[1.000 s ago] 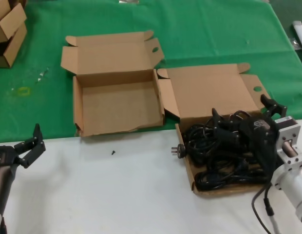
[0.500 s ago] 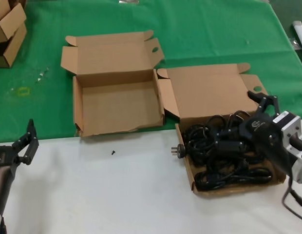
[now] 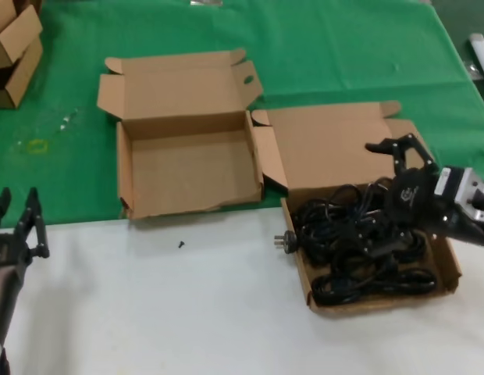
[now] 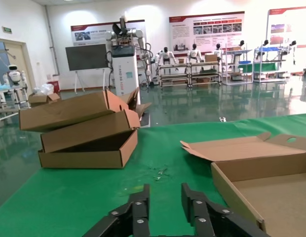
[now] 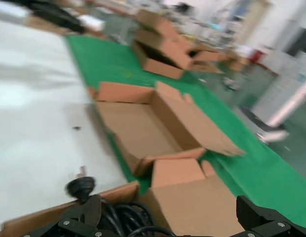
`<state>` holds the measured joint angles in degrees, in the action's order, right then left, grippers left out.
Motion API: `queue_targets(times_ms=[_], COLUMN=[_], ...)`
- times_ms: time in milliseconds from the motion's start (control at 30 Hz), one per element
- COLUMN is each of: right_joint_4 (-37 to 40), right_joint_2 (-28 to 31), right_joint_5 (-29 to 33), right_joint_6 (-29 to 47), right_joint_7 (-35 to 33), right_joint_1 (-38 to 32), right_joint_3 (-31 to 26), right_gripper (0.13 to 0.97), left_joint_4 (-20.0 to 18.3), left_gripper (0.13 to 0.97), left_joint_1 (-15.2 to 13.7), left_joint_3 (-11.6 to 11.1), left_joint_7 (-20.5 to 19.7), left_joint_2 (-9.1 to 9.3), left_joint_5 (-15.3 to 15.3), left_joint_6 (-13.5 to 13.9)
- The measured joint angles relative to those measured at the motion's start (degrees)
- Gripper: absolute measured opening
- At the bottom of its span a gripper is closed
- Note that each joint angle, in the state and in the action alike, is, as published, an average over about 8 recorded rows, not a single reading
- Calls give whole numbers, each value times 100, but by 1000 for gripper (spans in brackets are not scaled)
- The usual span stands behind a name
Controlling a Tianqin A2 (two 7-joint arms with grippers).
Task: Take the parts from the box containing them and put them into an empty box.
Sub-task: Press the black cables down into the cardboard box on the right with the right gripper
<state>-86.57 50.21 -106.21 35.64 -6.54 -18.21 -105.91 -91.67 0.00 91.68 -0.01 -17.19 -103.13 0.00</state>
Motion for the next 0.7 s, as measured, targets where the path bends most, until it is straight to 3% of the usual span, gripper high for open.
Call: queue_targets(times_ms=[67,200,367,700], right_joint_4=[120,412,901,1915], right_joint_2=[67,145,97,-327], right_joint_5=[45,204,544,1416], right_joint_6=[481,1435,2443,3200], right_joint_7=[-233,-789,-1466,-2681], right_joint_1=[-291,-903,-1675,-2764], right_joint_3=[-76,-282,-600,-1112], right_gripper=[966,966,966,966], left_joint_4=[0,0,0,0], left_gripper=[302,302,230,154], left_joint_1=[0,0,0,0], left_joint_3=[0,0,0,0], left_joint_7=[-1,-2,-3,-2], left_joint_2=[0,0,0,0], left_joint_5=[0,0,1,2], left_joint_6=[0,0,0,0])
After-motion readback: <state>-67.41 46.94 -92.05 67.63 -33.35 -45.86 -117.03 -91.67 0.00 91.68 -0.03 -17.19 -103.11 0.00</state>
